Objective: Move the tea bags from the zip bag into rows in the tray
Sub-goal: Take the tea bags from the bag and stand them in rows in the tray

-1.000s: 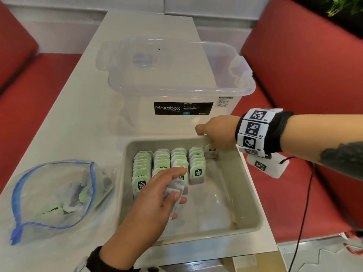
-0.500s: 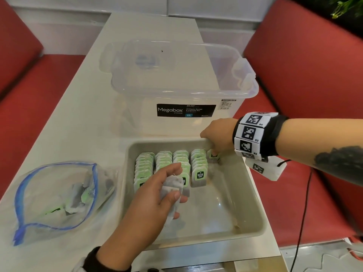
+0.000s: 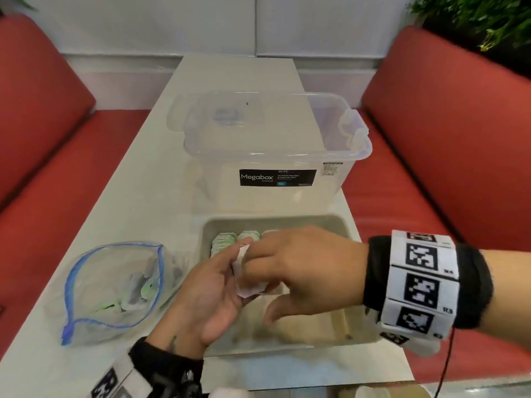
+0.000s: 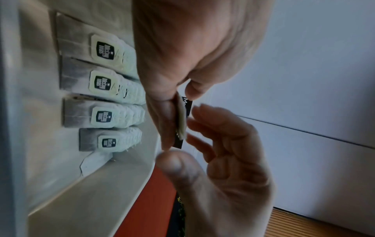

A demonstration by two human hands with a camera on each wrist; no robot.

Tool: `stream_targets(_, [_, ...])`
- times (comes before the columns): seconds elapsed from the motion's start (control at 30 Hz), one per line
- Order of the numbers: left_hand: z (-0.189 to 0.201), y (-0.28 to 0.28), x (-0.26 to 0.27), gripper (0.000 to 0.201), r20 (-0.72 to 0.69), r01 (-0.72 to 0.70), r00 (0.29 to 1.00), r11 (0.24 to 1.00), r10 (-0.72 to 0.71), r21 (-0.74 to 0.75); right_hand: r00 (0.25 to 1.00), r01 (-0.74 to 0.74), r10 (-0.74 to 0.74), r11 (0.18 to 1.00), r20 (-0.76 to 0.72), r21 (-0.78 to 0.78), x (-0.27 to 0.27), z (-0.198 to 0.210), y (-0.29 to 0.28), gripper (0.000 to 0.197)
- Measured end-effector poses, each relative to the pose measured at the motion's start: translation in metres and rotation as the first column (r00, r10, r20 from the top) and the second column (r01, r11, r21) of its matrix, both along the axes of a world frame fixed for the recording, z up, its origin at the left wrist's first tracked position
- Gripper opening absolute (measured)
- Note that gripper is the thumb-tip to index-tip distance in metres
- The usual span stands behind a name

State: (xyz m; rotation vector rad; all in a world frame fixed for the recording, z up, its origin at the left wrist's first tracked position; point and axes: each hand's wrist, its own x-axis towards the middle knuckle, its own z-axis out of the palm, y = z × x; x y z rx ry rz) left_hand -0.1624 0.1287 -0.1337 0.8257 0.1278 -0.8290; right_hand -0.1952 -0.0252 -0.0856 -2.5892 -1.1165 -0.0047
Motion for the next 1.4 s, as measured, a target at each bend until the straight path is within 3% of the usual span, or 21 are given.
stream_targets(0.07, [0.002,-0.002,-0.003,0.040,0.010,0.012,1.000,1.000,-0.012,0.015,1.000,0.002,-0.001,0.999,0.008,-0.033,-0.005,-0.007,0.002,0.018])
stream_targets(0.23, [-0.004,-0.006,-0.007,0.044,-0.012,-0.021,1.000,1.000,0.021,0.017,0.963,0.263,-0.254,0.959,-0.090,0.103,-0.003,0.007,-0.007,0.021])
stream_targets(0.37, [-0.003,-0.007,-0.010,0.035,0.041,0.018,0.999,0.998,-0.021,0.057,0.898,0.440,-0.417,0.843,-0.142,0.310,0.001,0.019,-0.013,0.013])
stream_targets(0.53, [-0.007,-0.009,-0.013,0.022,0.177,0.020,0.983,0.980,-0.056,0.199,0.787,0.601,-0.452,0.714,-0.419,0.358,0.009,0.029,-0.018,0.017])
stream_targets(0.83, [-0.006,-0.007,-0.012,0.017,0.338,-0.117,0.941,0.957,0.021,0.266,0.730,0.547,-0.394,0.827,-0.559,0.132,0.011,0.024,-0.019,0.028])
stream_targets(1.0, [-0.009,-0.005,-0.008,0.018,0.441,-0.224,0.894,0.933,0.082,0.281,0.774,0.478,-0.418,0.879,-0.475,0.005,0.010,0.028,-0.020,0.036])
stream_targets(1.1, [-0.005,-0.005,-0.004,0.025,0.396,-0.158,0.916,0.965,0.064,0.210,0.799,0.463,-0.405,0.886,-0.444,0.023,0.009,0.031,-0.021,0.036])
stream_targets(1.27, [0.009,-0.006,-0.001,0.029,0.354,0.041,0.930,0.988,-0.093,0.151,0.822,0.482,-0.344,0.845,-0.454,0.232,0.005,0.037,-0.020,0.028])
stream_targets(1.4, [0.013,-0.013,0.001,0.034,0.424,0.100,0.891,0.981,-0.164,0.168,0.829,0.471,-0.371,0.866,-0.418,0.166,0.002,0.038,-0.017,0.027])
